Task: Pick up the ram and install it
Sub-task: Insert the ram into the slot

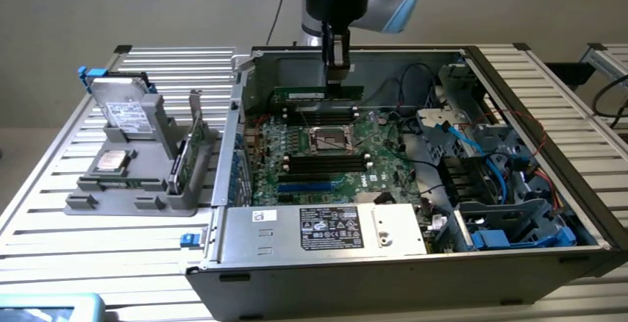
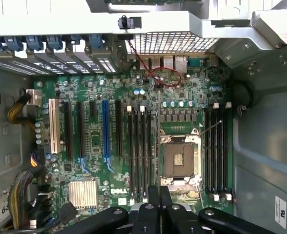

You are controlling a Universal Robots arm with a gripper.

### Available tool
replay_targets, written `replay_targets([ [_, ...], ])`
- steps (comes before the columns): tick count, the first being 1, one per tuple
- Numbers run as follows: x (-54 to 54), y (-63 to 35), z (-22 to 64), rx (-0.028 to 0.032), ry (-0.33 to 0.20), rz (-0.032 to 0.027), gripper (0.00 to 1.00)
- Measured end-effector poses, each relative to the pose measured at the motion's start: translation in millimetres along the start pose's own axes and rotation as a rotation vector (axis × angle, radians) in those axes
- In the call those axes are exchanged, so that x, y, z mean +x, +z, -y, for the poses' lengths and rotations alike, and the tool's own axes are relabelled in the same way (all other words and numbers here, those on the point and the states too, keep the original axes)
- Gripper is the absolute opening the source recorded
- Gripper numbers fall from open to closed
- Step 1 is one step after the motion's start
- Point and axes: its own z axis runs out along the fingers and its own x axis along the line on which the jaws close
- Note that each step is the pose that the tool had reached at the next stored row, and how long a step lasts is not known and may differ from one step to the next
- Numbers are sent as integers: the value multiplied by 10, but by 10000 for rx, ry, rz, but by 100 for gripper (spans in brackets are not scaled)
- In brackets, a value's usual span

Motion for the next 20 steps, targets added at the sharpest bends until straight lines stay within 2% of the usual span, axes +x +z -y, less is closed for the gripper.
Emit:
replay_targets([
  [2,0,19,-1,3,-6,-75,12],
  [5,1,42,3,11,-46,-241,12],
  [6,1,50,4,14,-56,-278,12],
  [8,1,66,4,13,-65,-292,12],
  [20,3,269,29,14,-68,-292,12],
])
